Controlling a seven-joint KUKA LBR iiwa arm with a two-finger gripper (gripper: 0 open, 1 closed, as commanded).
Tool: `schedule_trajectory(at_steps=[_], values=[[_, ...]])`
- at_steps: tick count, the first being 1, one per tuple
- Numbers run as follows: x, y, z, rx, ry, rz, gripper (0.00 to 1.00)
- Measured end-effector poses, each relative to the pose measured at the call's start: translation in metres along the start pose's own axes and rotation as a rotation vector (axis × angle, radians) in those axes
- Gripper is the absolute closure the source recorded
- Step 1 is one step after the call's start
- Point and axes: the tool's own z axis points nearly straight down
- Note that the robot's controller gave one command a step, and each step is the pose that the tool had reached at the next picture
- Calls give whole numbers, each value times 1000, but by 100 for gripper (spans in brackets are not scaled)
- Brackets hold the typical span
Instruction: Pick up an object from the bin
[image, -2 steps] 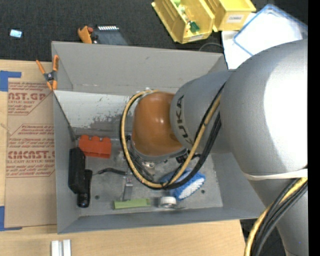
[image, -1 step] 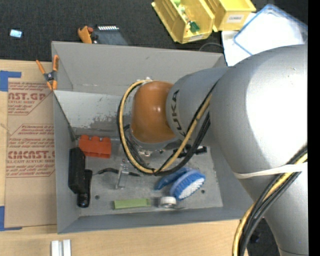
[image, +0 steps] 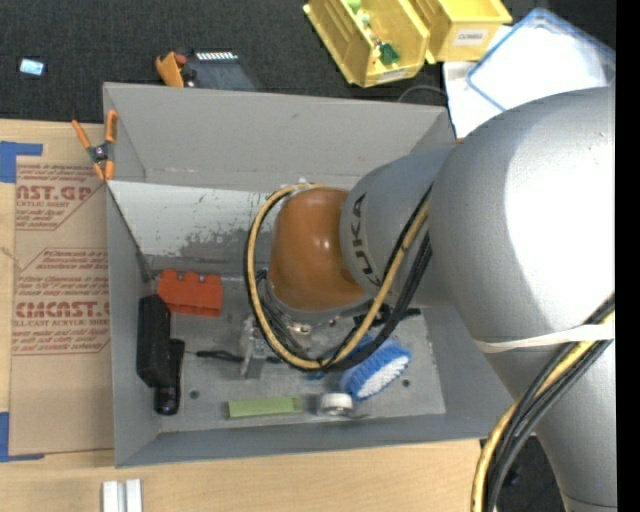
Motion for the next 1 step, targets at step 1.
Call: schedule_trajectory(at_steps=[1], values=[[0,0,0,0,0,0,100]])
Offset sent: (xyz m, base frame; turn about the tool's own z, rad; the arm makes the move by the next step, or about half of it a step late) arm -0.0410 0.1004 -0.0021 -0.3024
